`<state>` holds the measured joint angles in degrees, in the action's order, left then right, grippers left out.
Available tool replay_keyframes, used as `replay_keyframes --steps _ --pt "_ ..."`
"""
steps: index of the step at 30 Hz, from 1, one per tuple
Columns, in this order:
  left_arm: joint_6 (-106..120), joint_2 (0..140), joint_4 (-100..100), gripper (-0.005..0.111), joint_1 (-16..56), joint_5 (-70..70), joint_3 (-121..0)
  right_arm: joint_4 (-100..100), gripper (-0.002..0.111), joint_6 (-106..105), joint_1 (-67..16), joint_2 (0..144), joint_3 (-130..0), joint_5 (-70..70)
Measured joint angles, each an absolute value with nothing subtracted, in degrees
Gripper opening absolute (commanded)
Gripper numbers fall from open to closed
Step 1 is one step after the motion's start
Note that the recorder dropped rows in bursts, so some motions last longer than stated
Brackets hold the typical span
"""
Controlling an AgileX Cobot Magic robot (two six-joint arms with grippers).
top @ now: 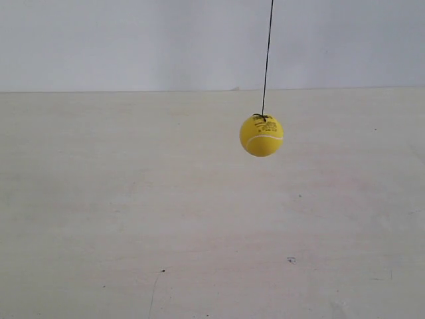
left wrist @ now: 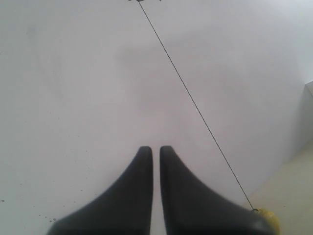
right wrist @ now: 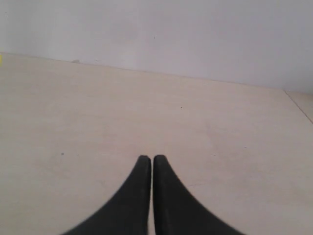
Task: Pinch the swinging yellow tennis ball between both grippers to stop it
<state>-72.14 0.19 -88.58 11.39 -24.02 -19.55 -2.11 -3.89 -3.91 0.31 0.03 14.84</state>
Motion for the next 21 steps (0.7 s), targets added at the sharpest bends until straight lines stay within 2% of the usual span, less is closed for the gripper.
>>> replay_keyframes --steps 21 --pt "-72.14 0.19 -88.68 0.005 11.39 -24.24 -19.55 -2.11 0.0 -2.82 -3.91 0.31 0.03 14.71"
